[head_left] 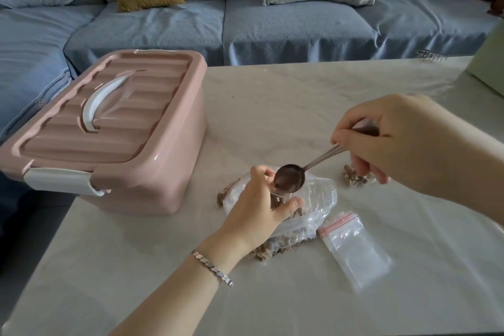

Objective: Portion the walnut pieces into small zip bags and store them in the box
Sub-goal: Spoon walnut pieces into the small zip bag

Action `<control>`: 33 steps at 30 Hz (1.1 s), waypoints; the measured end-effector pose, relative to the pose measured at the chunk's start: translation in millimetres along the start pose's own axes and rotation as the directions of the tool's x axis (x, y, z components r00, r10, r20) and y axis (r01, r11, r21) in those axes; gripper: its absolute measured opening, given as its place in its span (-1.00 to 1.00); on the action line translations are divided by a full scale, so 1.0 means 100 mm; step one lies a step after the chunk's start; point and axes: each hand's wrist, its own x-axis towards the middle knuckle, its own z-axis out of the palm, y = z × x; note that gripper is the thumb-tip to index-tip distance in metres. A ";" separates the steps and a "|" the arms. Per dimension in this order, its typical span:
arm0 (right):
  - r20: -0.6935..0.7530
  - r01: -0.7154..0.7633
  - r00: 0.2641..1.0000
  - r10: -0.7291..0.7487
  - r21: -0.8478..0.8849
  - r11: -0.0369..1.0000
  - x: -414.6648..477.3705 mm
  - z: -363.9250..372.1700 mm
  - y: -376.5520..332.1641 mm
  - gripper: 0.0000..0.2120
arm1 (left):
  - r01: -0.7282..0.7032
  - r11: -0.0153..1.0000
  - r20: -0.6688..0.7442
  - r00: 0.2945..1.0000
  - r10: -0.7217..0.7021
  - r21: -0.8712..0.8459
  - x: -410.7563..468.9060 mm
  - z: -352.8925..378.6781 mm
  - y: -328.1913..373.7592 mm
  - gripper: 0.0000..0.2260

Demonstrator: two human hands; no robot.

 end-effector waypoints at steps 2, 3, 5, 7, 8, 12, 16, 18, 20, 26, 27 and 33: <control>-0.039 0.048 0.998 -0.047 0.024 0.999 -0.06 -0.07 0.03 -0.78 | -0.014 1.000 -0.015 1.000 0.014 -0.008 0.00 0.00 -0.03 -0.59; -0.058 0.067 0.996 -0.065 0.042 0.997 -0.09 -0.09 0.05 -0.79 | -0.016 1.000 -0.016 1.000 0.016 -0.016 -0.01 0.01 -0.03 -0.60; -0.073 0.071 0.995 -0.066 0.076 0.995 -0.14 -0.11 0.07 -0.80 | -0.012 1.000 -0.019 1.000 0.012 -0.024 -0.02 0.01 -0.03 -0.60; -0.050 0.048 0.998 -0.044 0.080 0.996 -0.16 -0.04 0.10 -0.79 | -0.007 1.000 -0.027 1.000 0.007 -0.006 -0.04 -0.01 0.00 -0.59; -0.027 0.033 0.999 -0.031 0.074 0.997 -0.17 0.02 0.10 -0.79 | -0.012 1.000 -0.027 1.000 0.012 0.001 -0.05 -0.01 0.01 -0.58; 0.032 0.050 0.998 -0.052 0.061 0.997 -0.20 0.16 0.14 -0.79 | -0.023 1.000 -0.024 0.999 0.023 0.018 -0.09 -0.02 0.07 -0.58; -0.126 0.072 0.991 -0.040 0.264 0.962 -0.19 0.04 0.30 -0.81 | -0.036 0.996 -0.097 0.994 0.045 0.086 -0.15 -0.15 0.03 -0.58; -0.189 0.039 0.981 0.032 0.361 0.932 -0.18 0.03 0.44 -0.89 | -0.004 0.995 -0.169 0.985 0.021 0.101 -0.18 -0.26 -0.01 -0.59; -0.169 -0.012 0.983 0.074 0.344 0.939 -0.16 0.16 0.58 -0.79 | 0.086 0.989 -0.220 0.974 -0.057 0.120 -0.21 -0.37 -0.06 -0.59; -0.057 -0.184 0.978 0.203 0.237 0.954 -0.18 0.91 0.81 -0.77 | 0.336 0.918 -0.056 0.942 -0.331 0.212 -0.18 -0.41 -0.29 -0.57; -0.059 -0.195 0.975 0.215 0.237 0.952 -0.19 1.01 0.84 -0.78 | 0.346 0.907 -0.028 0.937 -0.349 0.239 -0.18 -0.39 -0.31 -0.55; -0.006 -0.260 0.960 0.280 0.354 0.898 -0.26 1.37 0.85 -0.80 | 0.413 0.898 0.147 0.889 -0.433 0.149 -0.18 -0.26 -0.40 -0.50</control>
